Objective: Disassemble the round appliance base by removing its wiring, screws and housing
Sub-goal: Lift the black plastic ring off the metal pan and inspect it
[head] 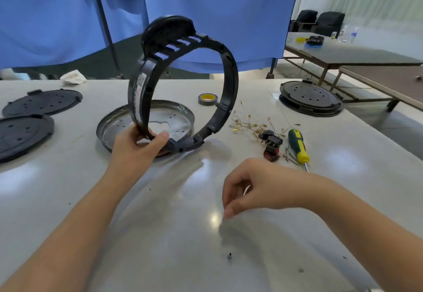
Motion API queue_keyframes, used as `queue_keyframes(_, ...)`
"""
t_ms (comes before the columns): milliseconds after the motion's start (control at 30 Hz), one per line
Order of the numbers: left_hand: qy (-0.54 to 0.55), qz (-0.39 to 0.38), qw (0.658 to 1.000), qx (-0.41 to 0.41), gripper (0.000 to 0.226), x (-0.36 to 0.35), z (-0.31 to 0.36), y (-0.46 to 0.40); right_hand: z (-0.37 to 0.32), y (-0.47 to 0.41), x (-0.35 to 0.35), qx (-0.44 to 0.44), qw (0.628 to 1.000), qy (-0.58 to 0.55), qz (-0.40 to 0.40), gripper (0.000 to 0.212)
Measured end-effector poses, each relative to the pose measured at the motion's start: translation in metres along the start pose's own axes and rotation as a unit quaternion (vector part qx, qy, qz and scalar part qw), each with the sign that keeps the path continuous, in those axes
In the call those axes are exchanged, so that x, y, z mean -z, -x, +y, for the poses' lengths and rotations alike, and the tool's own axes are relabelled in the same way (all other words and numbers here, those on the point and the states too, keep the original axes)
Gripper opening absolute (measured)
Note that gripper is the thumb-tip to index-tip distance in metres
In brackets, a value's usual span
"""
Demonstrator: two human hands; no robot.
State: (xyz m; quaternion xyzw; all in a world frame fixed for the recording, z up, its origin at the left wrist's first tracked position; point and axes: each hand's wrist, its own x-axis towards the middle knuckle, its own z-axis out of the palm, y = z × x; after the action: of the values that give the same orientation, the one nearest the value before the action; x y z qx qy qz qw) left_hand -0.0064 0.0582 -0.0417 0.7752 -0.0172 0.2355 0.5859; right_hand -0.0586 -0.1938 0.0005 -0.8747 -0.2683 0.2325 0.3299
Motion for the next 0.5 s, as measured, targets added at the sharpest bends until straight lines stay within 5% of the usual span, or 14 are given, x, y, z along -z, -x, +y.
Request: queue_keyframes(500,-0.024,0.014,0.999,-0.018,0.026,-0.002,0.0,0.002,-0.008,0.016,-0.033,0.007,0.991,0.059,-0.12,0.019)
